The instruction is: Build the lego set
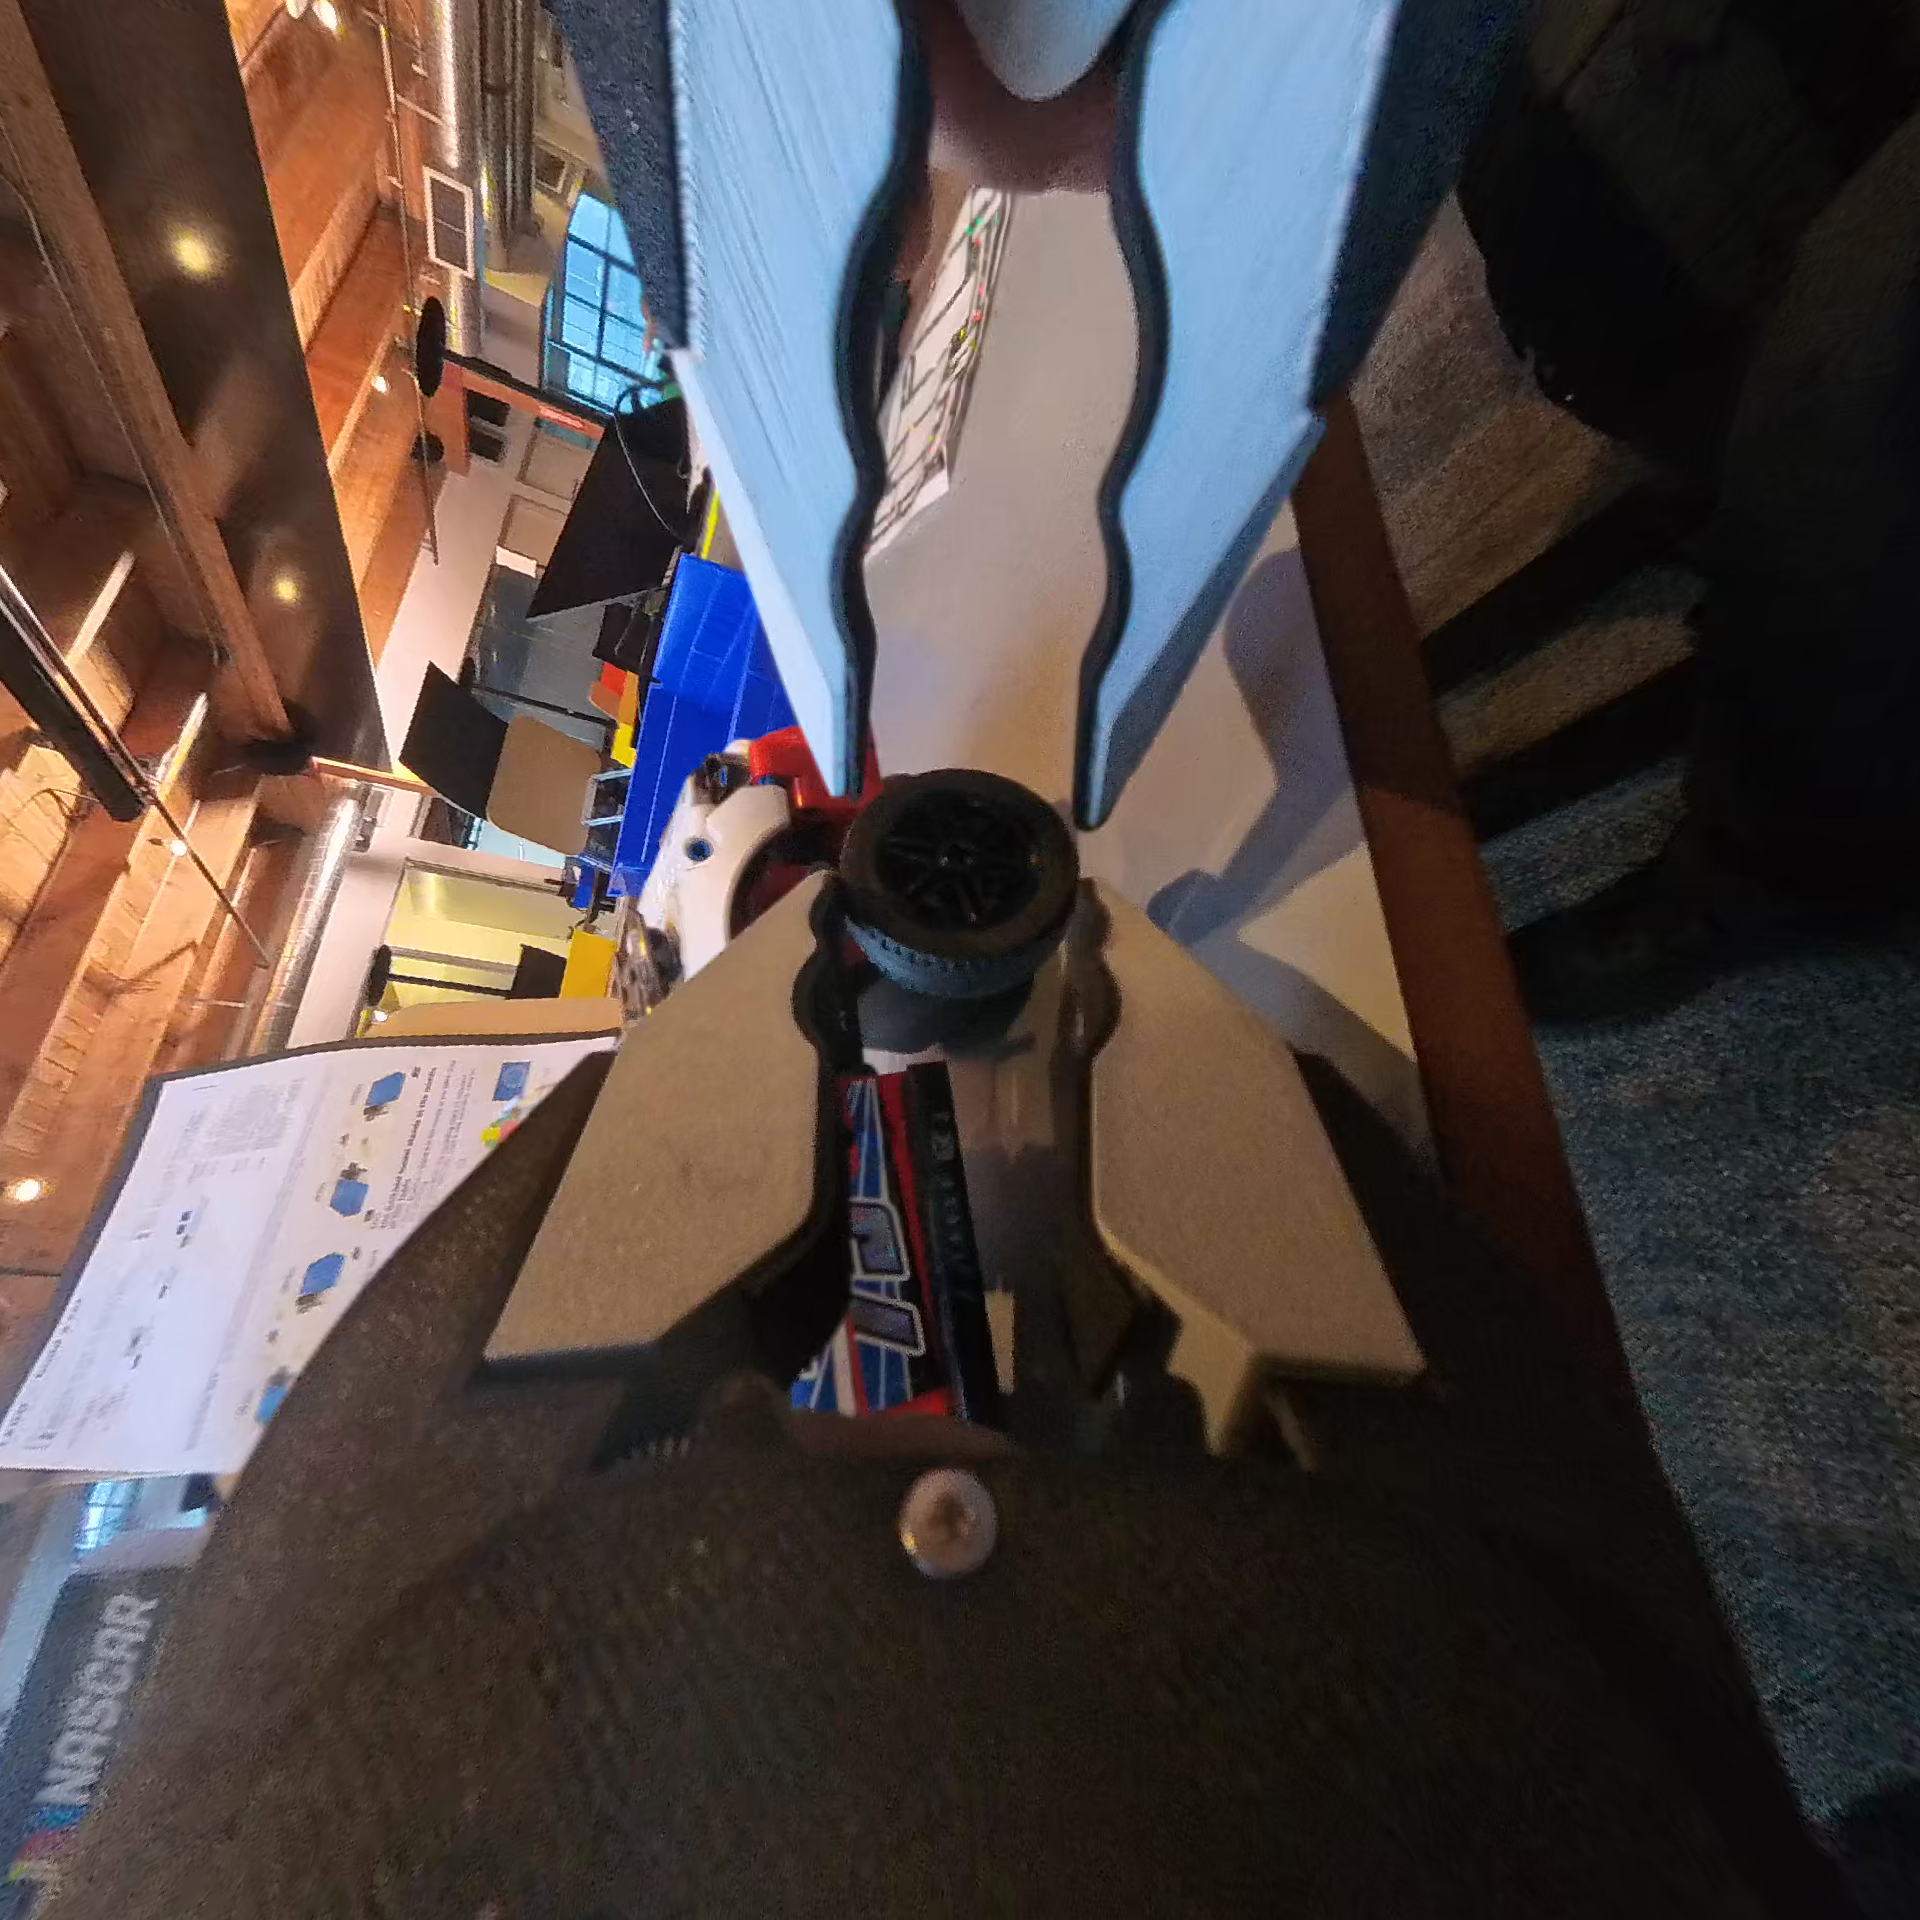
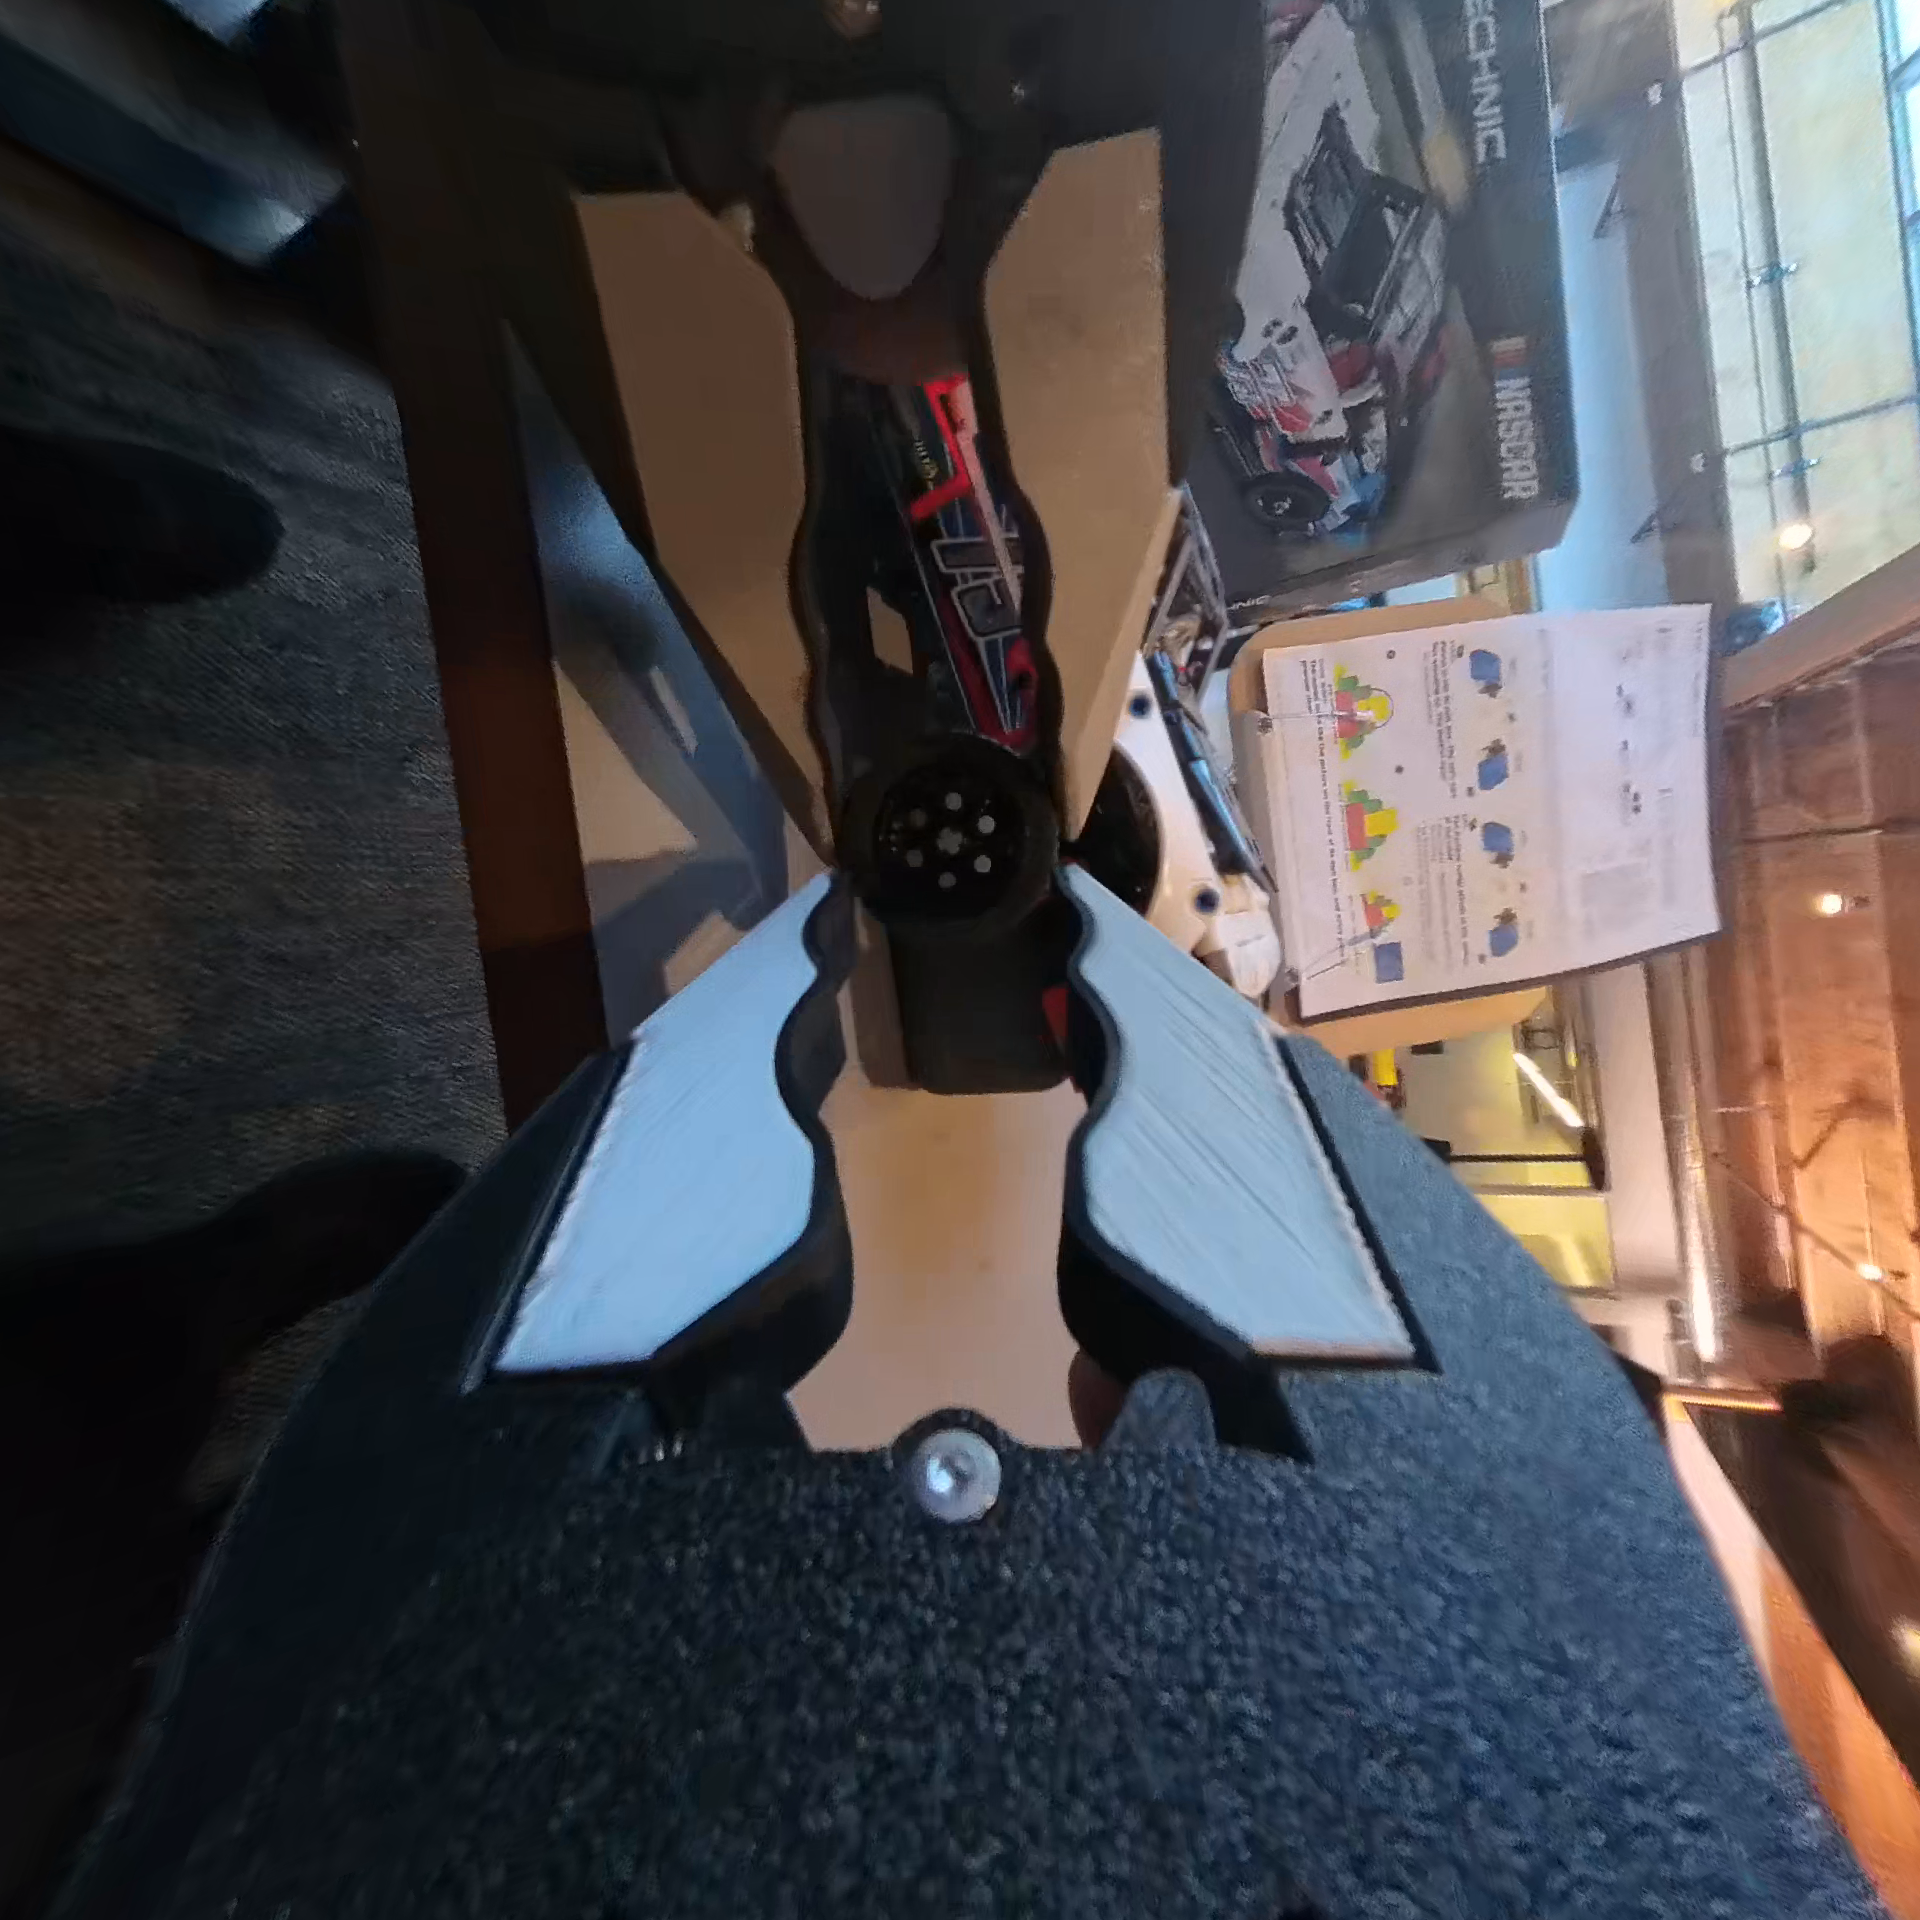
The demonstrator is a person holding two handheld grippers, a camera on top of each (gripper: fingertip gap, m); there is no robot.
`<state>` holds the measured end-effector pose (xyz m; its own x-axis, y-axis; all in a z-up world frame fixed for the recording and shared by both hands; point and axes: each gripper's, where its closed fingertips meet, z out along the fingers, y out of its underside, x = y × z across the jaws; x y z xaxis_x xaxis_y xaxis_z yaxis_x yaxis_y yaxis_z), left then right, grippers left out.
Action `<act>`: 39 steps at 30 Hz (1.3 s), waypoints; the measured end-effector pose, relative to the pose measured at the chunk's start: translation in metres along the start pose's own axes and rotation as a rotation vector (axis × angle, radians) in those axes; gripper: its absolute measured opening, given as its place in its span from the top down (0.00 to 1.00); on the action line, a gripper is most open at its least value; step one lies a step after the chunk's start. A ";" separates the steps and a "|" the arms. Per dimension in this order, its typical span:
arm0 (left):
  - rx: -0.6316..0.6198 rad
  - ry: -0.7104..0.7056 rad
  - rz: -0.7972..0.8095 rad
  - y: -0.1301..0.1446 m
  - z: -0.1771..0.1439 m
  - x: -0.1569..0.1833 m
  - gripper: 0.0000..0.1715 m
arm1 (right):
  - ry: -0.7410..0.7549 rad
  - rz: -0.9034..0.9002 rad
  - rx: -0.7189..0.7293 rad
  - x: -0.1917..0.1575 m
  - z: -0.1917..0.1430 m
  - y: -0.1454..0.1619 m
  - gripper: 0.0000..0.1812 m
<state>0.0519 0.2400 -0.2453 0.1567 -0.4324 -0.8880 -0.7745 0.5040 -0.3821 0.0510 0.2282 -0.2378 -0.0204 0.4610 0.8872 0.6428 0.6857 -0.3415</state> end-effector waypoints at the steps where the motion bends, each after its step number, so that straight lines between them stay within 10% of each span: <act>1: 0.009 -0.001 -0.016 0.000 0.001 0.000 0.77 | 0.013 -0.031 -0.003 0.000 0.002 0.001 0.81; 39: 0.019 -0.071 -0.037 0.004 -0.001 -0.005 0.75 | 0.095 -0.149 0.035 0.003 0.013 0.000 0.80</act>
<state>0.0472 0.2436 -0.2419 0.2287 -0.3969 -0.8889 -0.7559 0.5030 -0.4190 0.0416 0.2370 -0.2389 -0.0399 0.2989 0.9534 0.6108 0.7625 -0.2135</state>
